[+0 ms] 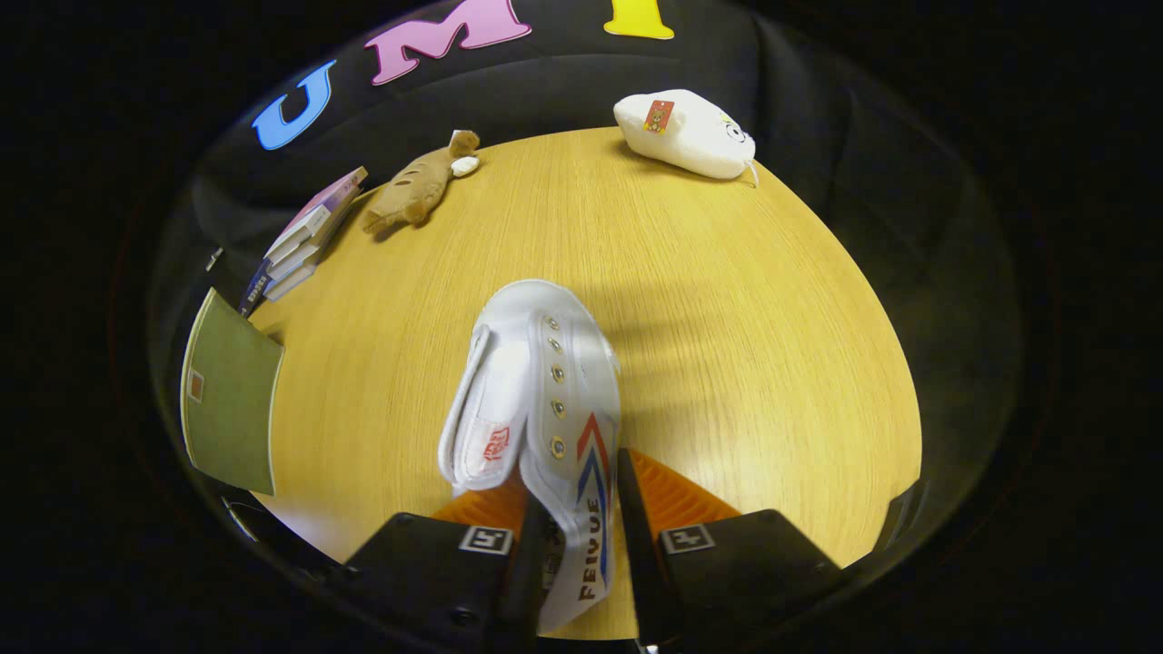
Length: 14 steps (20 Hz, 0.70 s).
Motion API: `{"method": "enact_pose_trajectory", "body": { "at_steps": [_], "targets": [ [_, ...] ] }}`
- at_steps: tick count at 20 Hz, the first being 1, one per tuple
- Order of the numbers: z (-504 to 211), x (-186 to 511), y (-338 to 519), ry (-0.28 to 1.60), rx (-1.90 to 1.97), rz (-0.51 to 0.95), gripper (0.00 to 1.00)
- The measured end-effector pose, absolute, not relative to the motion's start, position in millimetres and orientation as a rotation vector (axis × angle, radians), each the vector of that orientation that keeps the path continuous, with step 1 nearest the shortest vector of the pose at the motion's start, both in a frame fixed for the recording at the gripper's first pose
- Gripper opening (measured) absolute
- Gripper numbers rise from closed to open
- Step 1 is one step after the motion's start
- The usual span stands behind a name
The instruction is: Open the storage box then place both shoes into the box .Put the left shoe in first, then the right shoe, with the right side of both shoes facing outward in a uniform manner.
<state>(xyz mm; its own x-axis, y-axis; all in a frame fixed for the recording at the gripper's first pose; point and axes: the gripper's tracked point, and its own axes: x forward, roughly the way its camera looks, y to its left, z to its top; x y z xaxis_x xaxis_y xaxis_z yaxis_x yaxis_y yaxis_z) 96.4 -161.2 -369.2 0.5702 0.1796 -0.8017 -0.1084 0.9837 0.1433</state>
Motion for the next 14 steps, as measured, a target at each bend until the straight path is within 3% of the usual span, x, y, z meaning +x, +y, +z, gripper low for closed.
{"method": "enact_pose_trajectory", "body": {
  "at_steps": [6,14],
  "targets": [
    [-370,100,-172,0.958,0.149,0.114,0.06],
    [-317,83,-143,0.891,0.164,0.102,0.05]
  ]
}}
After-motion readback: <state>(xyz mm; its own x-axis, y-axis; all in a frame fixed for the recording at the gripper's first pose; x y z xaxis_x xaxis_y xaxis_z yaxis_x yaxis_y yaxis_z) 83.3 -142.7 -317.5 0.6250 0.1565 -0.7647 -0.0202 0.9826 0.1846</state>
